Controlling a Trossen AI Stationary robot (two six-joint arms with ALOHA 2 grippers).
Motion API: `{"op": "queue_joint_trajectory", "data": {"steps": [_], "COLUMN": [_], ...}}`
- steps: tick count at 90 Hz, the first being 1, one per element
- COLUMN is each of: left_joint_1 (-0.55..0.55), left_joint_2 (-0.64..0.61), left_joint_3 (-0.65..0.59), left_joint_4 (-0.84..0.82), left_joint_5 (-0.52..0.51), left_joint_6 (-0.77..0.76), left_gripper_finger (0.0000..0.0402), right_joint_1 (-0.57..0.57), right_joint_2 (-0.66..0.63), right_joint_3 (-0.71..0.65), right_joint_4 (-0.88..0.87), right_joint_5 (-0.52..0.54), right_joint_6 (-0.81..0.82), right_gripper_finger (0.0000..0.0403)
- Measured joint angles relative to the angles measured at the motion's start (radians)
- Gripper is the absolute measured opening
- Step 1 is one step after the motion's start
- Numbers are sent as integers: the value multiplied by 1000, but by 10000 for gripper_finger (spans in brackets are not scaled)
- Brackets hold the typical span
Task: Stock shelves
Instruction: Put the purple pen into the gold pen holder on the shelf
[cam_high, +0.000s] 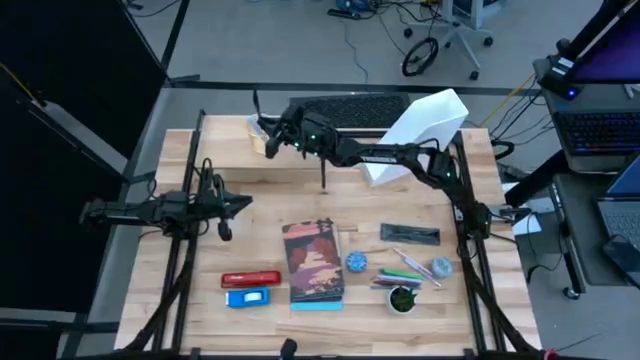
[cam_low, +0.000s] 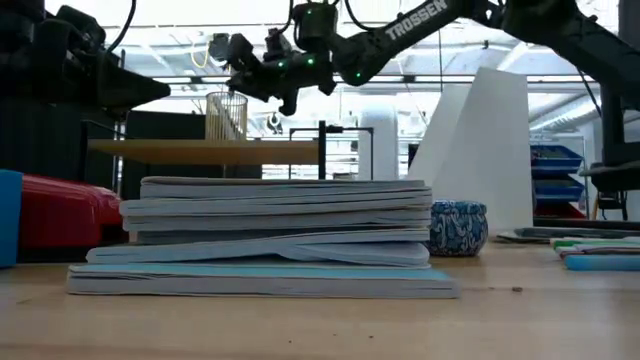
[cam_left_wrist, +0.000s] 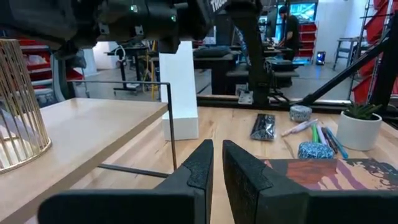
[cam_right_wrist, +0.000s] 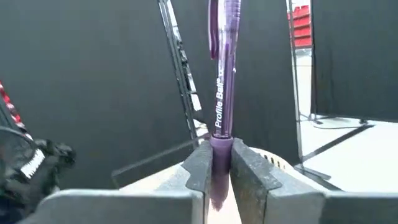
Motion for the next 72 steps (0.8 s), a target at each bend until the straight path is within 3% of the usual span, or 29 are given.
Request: {"op": "queue_joint_trajectory", "data": {"steps": [11,47,72], "left_joint_1": [0,0,0], "left_joint_2": [0,0,0], "left_joint_3": [0,0,0], "left_joint_4": [0,0,1], "left_joint_5": [-1,-4,-5], "left_joint_6": [1,-4,-5], "left_gripper_finger": [22,22,22], "right_joint_1": [3,21,33], "right_joint_2": [-1,-66,-289], "right_joint_3": [0,0,0], "right_joint_4": [-40,-75,-443], "right_joint_5": [80,80,-43], "right_joint_6": [-44,-130,-93], "right_gripper_finger": [77,197,207]}}
